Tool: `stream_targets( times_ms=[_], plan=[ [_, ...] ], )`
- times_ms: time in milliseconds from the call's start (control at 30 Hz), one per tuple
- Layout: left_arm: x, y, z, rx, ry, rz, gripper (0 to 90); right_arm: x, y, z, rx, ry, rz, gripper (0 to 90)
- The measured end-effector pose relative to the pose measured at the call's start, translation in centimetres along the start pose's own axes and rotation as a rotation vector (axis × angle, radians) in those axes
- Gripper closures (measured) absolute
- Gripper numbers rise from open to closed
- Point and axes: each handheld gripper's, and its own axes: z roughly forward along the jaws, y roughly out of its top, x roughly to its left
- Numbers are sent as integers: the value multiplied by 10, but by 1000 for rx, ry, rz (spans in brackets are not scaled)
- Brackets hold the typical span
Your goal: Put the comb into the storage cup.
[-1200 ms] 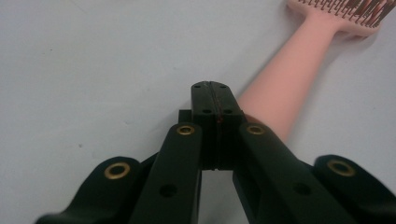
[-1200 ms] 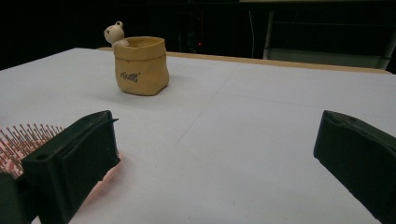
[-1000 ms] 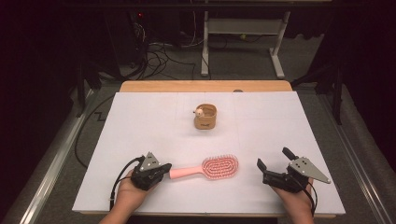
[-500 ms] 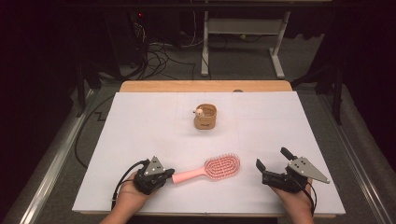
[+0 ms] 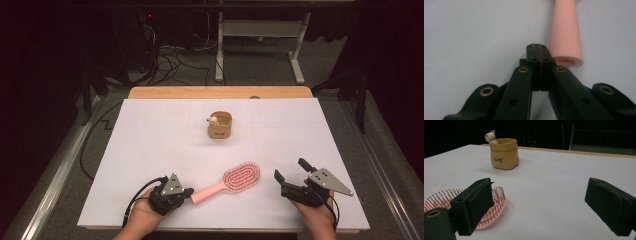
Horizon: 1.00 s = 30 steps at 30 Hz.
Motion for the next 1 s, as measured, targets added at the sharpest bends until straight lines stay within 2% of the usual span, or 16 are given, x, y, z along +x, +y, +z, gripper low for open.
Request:
stream_targets(
  times_ms=[467, 767, 1000],
  plan=[
    [-21, 7, 6, 8, -55, 57, 900, 1, 0, 0, 4, 9, -2, 121],
    [-37, 14, 10, 13, -89, 109, 900, 5, 1, 1, 4, 31, -8, 160],
    [-43, 16, 12, 7, -99, 121, 900, 7, 1, 2, 8, 34, -9, 161]
  ],
)
